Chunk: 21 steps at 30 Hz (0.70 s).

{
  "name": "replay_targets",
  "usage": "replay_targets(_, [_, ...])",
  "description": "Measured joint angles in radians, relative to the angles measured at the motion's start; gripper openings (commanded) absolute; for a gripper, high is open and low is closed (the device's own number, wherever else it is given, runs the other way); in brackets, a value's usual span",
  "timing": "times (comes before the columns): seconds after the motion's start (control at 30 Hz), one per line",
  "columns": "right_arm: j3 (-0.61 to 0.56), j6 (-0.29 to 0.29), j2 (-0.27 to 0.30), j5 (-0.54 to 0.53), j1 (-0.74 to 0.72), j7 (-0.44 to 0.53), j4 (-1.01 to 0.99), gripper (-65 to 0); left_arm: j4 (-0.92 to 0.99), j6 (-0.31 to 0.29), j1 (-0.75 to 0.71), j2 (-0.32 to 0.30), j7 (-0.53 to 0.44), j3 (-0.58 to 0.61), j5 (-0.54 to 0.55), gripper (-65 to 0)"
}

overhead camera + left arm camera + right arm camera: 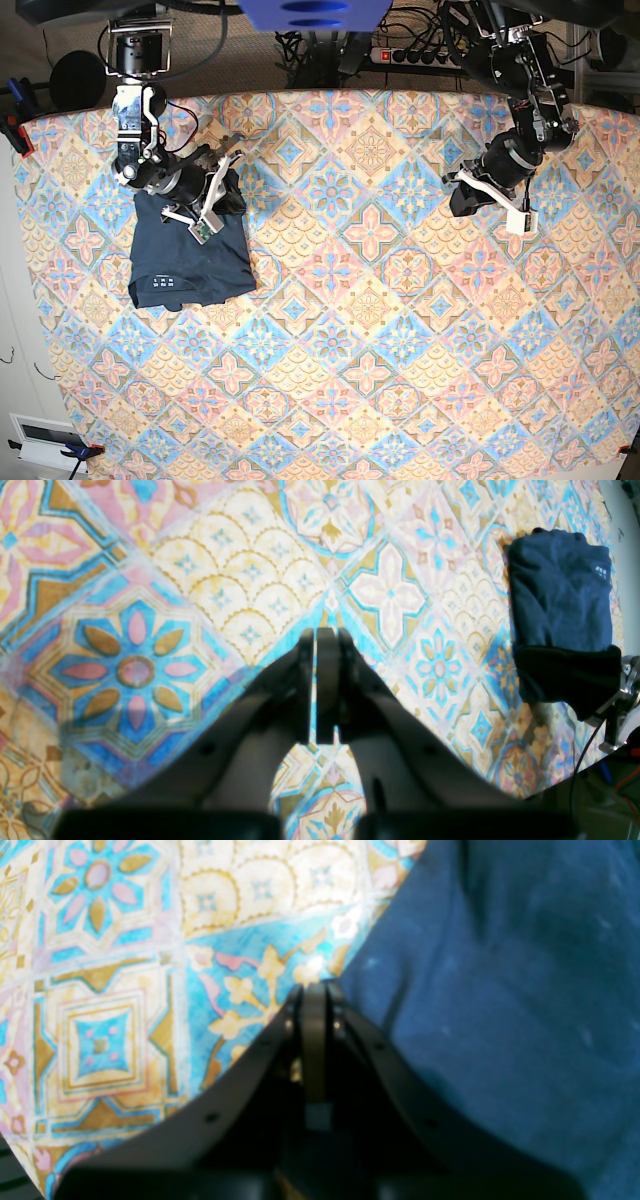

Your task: Layout the t-shirt on the table in an organized manner, then fold the t-shirt properly

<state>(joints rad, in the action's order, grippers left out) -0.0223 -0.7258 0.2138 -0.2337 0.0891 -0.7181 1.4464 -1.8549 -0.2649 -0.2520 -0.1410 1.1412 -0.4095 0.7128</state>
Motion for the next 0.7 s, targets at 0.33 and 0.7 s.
replay_targets(0.33, [-0.005, 0.024, 0.003, 0.078, 0.024, -0.075, 0.126, -64.3, 0.000, 0.000, 0.000, 0.000, 0.000, 0.000, 0.000, -65.0])
replay_targets(0.7, [0.008, 0.031, 0.008, 0.077, 0.139, -0.156, 0.396, -64.3, -0.003, 0.000, -0.006, -0.045, 0.002, 0.001, 0.002, -65.0])
